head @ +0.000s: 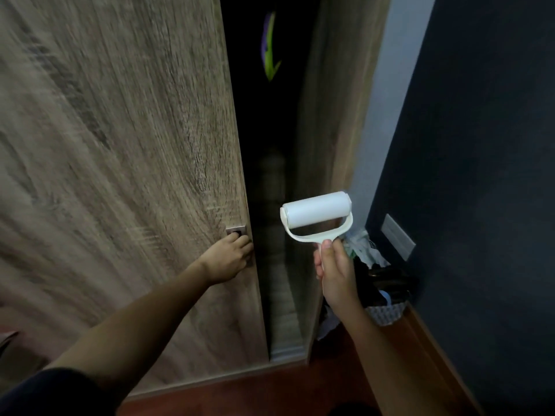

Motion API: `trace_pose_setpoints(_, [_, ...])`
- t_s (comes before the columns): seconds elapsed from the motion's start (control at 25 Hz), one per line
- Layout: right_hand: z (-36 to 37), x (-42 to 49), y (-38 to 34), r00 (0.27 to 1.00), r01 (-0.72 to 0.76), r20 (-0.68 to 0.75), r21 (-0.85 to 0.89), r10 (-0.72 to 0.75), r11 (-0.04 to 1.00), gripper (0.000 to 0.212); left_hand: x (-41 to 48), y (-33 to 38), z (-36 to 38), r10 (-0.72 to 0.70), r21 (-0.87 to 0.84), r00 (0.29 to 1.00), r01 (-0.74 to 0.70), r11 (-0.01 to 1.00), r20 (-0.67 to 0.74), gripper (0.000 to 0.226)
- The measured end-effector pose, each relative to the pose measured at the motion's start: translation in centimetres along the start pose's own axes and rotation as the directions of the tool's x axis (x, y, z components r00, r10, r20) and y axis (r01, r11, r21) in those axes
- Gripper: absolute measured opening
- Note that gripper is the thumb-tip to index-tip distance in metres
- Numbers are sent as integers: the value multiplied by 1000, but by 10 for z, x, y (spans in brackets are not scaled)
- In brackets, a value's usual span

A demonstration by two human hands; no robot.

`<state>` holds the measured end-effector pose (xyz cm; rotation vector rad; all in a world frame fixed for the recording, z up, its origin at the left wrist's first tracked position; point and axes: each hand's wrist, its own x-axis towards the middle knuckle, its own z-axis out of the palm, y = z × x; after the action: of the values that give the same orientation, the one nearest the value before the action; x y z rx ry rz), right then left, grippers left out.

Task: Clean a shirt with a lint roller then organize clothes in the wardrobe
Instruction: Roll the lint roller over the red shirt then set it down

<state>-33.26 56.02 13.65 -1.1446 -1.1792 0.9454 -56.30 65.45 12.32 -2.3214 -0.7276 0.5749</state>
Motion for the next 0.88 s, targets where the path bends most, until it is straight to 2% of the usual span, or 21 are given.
trace_pose_setpoints(0.2, [83, -6, -4, 998, -5, 66, 36, 3, 999, 30, -76, -25, 38, -35, 11, 996, 34, 999, 87, 27])
trace_pose_setpoints(0.36, [150, -16, -10, 995, 4, 99, 27, -7, 1000, 29, -141, -39, 71, -75, 14, 994, 74, 997, 84, 30])
trace_pose_setpoints(0.52, [201, -27, -5, 994, -27, 112, 52, 21, 998, 28, -194, -55, 103, -87, 4, 992, 87, 996, 90, 12])
trace_pose_setpoints(0.72, [242, -38, -5, 994, -21, 106, 45, 16, 999, 27, -248, -69, 136, -165, -35, 986, 164, 986, -25, 29])
trace_pose_setpoints(0.88, [260, -44, -11, 994, -22, 110, 38, 18, 999, 26, -277, -75, 153, -191, -44, 979, 188, 981, -66, 29])
